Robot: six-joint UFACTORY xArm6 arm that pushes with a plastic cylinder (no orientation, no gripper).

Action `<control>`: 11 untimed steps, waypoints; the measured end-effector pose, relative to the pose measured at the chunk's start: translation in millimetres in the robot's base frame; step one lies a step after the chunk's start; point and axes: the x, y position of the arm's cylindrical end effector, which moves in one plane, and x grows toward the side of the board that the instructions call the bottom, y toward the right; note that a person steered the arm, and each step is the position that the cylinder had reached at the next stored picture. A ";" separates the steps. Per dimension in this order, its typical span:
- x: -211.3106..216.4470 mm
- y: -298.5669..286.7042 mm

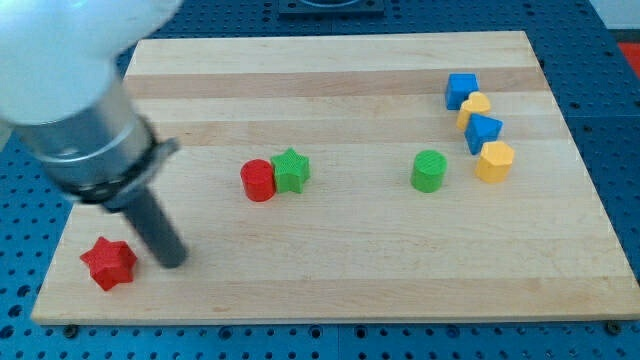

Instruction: Slide the green star above the red circle

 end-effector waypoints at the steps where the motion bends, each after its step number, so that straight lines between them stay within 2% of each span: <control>1: -32.1 92.6; 2: -62.7 138.9; 4: -96.6 133.0; 11: -105.6 8.0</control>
